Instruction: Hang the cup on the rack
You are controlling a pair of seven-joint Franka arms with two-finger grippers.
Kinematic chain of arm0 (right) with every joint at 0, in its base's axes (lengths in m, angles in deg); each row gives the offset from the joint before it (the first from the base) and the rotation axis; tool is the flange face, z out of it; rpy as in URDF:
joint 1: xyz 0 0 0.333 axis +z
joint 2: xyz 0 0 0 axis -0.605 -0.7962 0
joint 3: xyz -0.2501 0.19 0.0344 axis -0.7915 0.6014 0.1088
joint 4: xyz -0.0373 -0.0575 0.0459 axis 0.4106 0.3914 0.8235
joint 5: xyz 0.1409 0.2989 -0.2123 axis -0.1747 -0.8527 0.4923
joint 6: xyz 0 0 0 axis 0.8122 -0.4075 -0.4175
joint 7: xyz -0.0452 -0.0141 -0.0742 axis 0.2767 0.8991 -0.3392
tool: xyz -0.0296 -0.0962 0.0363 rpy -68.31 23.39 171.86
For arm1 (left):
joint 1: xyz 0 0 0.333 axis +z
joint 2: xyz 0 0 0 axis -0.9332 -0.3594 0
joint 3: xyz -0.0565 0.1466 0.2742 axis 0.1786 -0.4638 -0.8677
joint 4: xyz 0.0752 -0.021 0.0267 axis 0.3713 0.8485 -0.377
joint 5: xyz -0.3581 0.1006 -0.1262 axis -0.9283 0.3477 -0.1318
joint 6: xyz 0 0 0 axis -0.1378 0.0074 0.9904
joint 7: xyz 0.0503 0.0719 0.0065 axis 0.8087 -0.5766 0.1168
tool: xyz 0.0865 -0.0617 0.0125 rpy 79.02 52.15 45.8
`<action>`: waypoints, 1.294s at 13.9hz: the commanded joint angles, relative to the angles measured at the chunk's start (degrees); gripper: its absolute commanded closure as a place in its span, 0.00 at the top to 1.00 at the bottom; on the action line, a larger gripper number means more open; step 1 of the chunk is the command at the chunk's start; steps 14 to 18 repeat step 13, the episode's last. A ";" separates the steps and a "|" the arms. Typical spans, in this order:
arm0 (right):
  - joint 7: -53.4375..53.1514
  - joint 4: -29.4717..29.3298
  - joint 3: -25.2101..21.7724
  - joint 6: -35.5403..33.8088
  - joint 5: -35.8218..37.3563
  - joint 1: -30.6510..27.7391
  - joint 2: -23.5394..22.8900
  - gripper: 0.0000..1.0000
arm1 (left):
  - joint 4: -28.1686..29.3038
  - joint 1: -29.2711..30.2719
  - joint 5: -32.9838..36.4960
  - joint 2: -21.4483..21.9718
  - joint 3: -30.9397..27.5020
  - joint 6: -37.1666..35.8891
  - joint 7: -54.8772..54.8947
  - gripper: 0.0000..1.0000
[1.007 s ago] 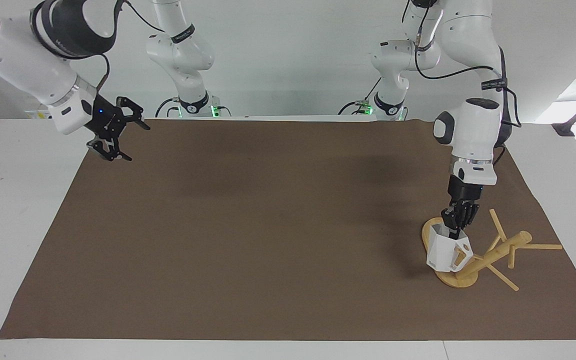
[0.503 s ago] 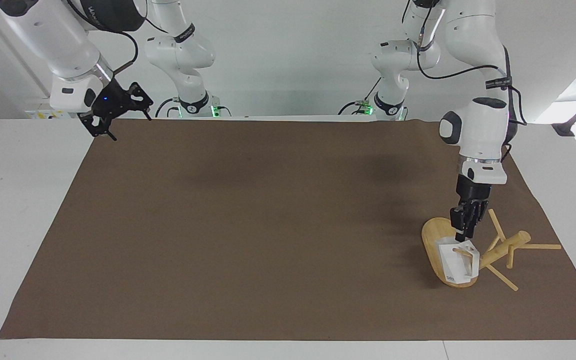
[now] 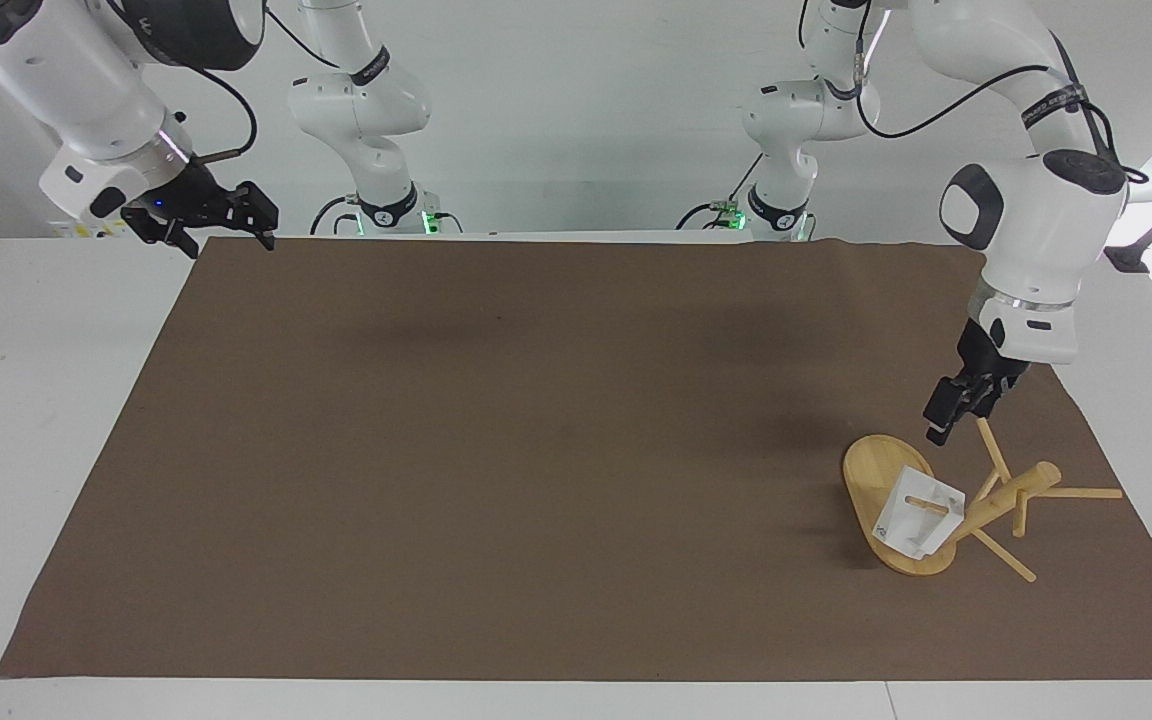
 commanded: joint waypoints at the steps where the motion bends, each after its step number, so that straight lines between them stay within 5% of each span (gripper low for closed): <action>1: -3.39 0.41 -3.18 -0.63 0.65 2.07 0.49 1.00 | -7.93 1.79 0.43 1.28 -0.79 -16.03 10.65 1.00; 3: -6.90 0.32 -2.05 0.50 0.91 1.90 0.22 1.00 | -18.82 3.29 0.60 -1.00 -0.79 -32.71 20.83 1.00; 5: -7.09 0.67 -1.25 1.91 0.91 1.20 0.49 1.00 | -23.69 3.91 0.69 -2.33 -0.79 -41.82 25.88 1.00; 18: -7.01 -0.12 1.39 2.62 2.14 -0.65 -0.04 1.00 | -23.62 3.82 -0.01 -1.27 -0.79 -42.20 27.92 1.00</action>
